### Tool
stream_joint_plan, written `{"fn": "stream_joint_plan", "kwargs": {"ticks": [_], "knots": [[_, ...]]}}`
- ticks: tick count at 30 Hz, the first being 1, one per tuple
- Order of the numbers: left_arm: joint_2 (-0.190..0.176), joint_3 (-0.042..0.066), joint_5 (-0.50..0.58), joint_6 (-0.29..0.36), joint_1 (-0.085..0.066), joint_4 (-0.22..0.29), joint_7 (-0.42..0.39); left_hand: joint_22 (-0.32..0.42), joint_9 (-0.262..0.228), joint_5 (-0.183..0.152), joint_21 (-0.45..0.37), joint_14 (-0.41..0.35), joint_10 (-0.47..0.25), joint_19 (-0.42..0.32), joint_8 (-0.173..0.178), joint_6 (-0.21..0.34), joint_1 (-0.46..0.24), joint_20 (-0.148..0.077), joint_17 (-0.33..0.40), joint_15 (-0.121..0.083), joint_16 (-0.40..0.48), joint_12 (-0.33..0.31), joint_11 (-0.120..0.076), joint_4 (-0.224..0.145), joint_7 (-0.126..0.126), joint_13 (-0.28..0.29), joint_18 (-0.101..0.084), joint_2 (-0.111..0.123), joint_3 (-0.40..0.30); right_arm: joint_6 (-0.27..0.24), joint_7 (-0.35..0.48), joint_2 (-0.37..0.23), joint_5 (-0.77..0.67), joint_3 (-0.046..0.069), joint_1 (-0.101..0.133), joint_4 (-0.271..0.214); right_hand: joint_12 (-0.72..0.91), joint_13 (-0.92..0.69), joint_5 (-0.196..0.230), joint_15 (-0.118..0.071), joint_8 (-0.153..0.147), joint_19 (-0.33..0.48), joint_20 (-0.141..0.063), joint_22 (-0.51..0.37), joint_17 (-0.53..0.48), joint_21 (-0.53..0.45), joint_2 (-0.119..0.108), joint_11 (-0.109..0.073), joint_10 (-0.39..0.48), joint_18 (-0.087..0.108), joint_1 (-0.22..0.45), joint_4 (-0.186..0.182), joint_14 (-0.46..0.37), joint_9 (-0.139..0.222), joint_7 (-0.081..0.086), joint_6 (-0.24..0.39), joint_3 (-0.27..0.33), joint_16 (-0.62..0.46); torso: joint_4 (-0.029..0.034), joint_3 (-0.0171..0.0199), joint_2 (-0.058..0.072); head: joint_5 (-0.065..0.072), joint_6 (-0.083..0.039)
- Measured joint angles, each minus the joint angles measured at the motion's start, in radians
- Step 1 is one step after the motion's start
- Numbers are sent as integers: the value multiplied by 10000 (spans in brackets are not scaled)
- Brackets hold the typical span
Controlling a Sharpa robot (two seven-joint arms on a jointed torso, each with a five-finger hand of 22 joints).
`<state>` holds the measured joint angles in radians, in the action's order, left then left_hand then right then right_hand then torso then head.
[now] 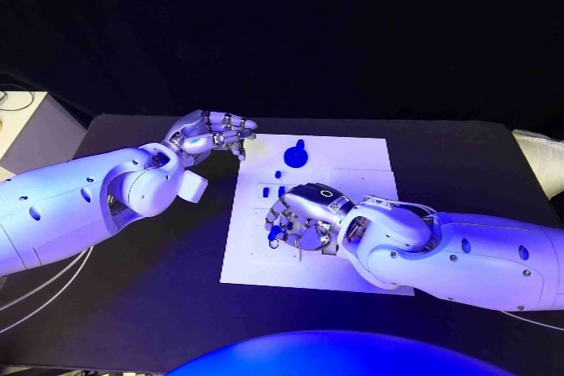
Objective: Assemble the parts on the task board
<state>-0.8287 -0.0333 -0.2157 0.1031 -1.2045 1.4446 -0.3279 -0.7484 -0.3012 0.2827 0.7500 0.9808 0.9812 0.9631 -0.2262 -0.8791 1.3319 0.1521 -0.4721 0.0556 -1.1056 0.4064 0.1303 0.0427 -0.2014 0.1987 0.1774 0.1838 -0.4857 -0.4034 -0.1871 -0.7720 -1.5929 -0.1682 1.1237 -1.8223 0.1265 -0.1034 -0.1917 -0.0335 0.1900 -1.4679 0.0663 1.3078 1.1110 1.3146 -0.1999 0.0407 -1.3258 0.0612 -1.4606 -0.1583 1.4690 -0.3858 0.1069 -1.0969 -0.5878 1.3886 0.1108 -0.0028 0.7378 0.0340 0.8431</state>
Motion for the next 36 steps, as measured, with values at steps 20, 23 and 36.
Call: {"fn": "stream_joint_plan", "kwargs": {"ticks": [20, 23, 36], "knots": [[9, 0, 0, -24, 0, -21, 28, -1, 0, 0, 0, 0, 0, 0, 0, 0, 0, 0, 8, 0, 0, 0, 0, 0, 0, 1, 0, 0, 0, 111, -19, 59, -505, -10, -141, 54, 1, -10, 63, -24, 0, 0, 1, -3, 10, 0, 11, 0, -30, 0, 10, 31, -25, 0, 30, 27, -25, 0, -15, 13, -1, -42, 123], [7, 0, 0, -26, 0, -21, 31, -1, 0, 0, 0, 0, 0, 0, 0, 0, 0, 0, 7, 0, 0, 0, 0, 0, 0, 1, 1, 0, 0, 140, -24, 53, -540, -10, -142, 63, 1, -10, 65, -24, 1, 0, 0, -4, 9, 0, 11, 1, -30, 0, 10, 31, -25, 0, 32, 29, -24, 0, -12, 13, -3, -45, 142], [-9, 0, 0, -31, 0, -22, 40, -2, 0, 0, 0, 0, 0, -1, 0, 0, 0, 0, 7, 0, 0, 0, 0, 0, 0, 2, 1, 0, 0, 273, -33, 36, -651, -16, -168, 83, -38, -10, 56, -23, 71, 0, 1, 0, 8, 38, 11, 2, -29, 0, 10, 84, -24, -5, 55, 51, -53, -1, -6, 6, -6, -39, 228]]}}
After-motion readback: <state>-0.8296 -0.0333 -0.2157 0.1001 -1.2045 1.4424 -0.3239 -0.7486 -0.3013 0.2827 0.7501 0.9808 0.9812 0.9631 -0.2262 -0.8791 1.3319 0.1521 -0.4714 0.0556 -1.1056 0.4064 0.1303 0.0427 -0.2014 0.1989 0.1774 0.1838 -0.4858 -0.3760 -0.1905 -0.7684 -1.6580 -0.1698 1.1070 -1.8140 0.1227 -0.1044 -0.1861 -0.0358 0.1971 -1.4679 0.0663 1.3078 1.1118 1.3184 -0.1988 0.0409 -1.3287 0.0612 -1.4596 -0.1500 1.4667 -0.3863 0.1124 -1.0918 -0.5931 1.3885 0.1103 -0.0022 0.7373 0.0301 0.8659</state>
